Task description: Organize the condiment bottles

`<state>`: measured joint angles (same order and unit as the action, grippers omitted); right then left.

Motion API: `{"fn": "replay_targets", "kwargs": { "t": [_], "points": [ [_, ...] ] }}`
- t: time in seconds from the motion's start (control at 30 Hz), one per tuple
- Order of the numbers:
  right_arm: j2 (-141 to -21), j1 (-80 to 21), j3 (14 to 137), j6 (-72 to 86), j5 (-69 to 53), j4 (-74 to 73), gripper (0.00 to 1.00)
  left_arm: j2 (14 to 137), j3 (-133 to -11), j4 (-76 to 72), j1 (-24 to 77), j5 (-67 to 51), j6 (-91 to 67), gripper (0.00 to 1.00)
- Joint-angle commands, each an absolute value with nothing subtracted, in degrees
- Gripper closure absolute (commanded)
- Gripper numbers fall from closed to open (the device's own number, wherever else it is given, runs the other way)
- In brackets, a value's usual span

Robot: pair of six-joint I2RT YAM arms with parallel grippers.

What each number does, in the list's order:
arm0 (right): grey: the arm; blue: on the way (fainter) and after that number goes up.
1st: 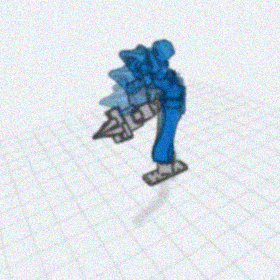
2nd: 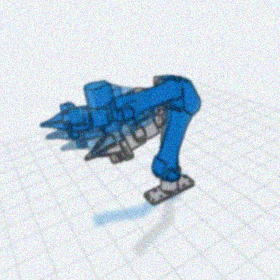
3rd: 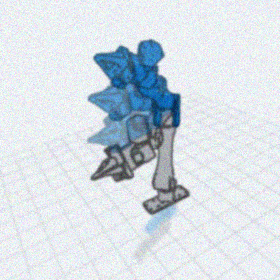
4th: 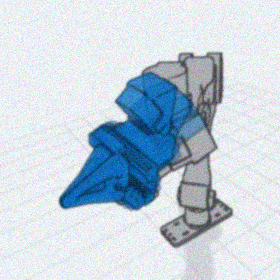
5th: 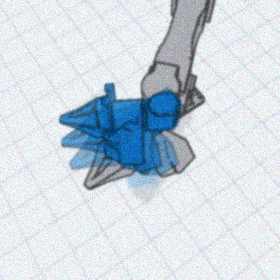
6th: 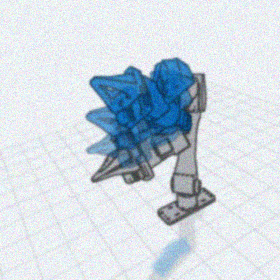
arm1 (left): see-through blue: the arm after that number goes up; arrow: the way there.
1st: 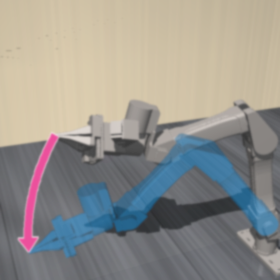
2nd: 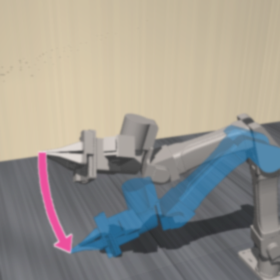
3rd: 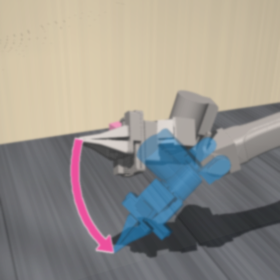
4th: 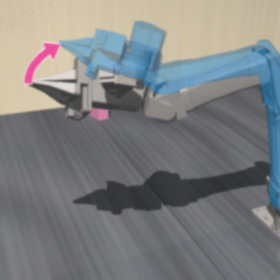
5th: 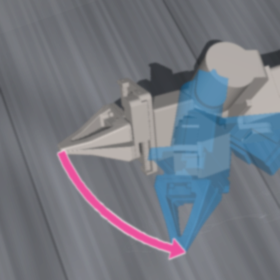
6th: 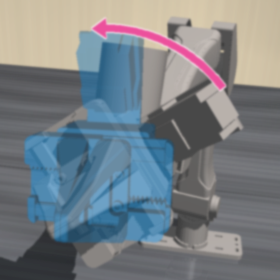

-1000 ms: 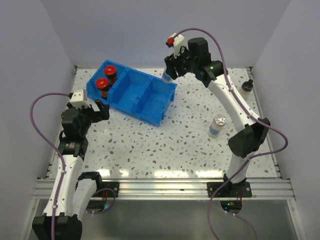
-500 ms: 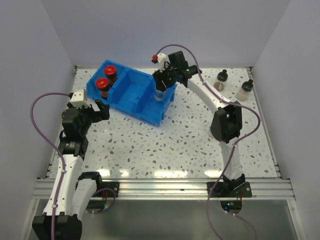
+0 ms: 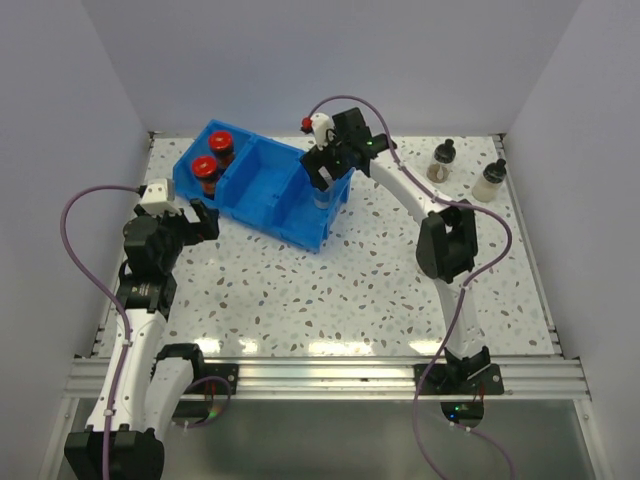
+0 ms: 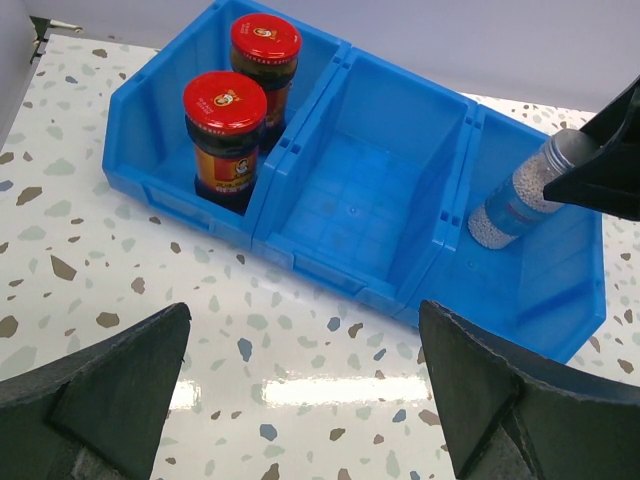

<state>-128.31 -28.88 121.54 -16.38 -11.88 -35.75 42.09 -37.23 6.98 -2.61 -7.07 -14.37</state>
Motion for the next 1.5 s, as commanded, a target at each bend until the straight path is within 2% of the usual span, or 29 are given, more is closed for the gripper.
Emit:
{"fn": "replay_targets", "kwargs": {
  "t": [0.0,0.23,0.4,0.57,0.8,1.0,1.27,1.47],
  "points": [
    [-124.72,-29.18,124.36,-18.28,-11.60,-34.62,0.01,41.49,-37.35,5.27,-2.90,-7.29,-14.06,0.00],
    [-112.60,-29.27,119.10,-22.58,-17.04,-36.73,0.01,41.31,-37.35,5.45,-2.99,-7.21,-13.97,0.00],
    [-99.51,-28.92,108.48,-27.94,-17.85,-41.74,0.01,40.61,-37.27,5.45,-2.90,-7.47,-14.06,0.00],
    [-84.59,-26.11,90.99,-28.30,-12.85,-42.01,0.01,39.99,-37.35,5.27,-2.90,-7.91,-14.24,0.00],
    [-71.48,-7.33,75.95,-28.29,-13.20,-45.79,0.01,39.81,-37.09,4.83,-2.90,-9.14,-14.68,0.00],
    [-69.43,2.61,69.53,-30.41,-13.44,-48.43,0.01,39.90,-36.91,4.48,-2.81,-10.02,-14.94,0.00],
    [-72.85,3.43,66.18,-28.92,-22.49,-50.10,0.01,39.99,-36.83,4.57,-2.90,-10.02,-15.03,0.00],
    [-75.32,3.43,64.60,-28.04,-23.12,-48.69,0.01,40.08,-36.83,4.48,-2.81,-10.11,-15.03,0.00]
  ]
}}
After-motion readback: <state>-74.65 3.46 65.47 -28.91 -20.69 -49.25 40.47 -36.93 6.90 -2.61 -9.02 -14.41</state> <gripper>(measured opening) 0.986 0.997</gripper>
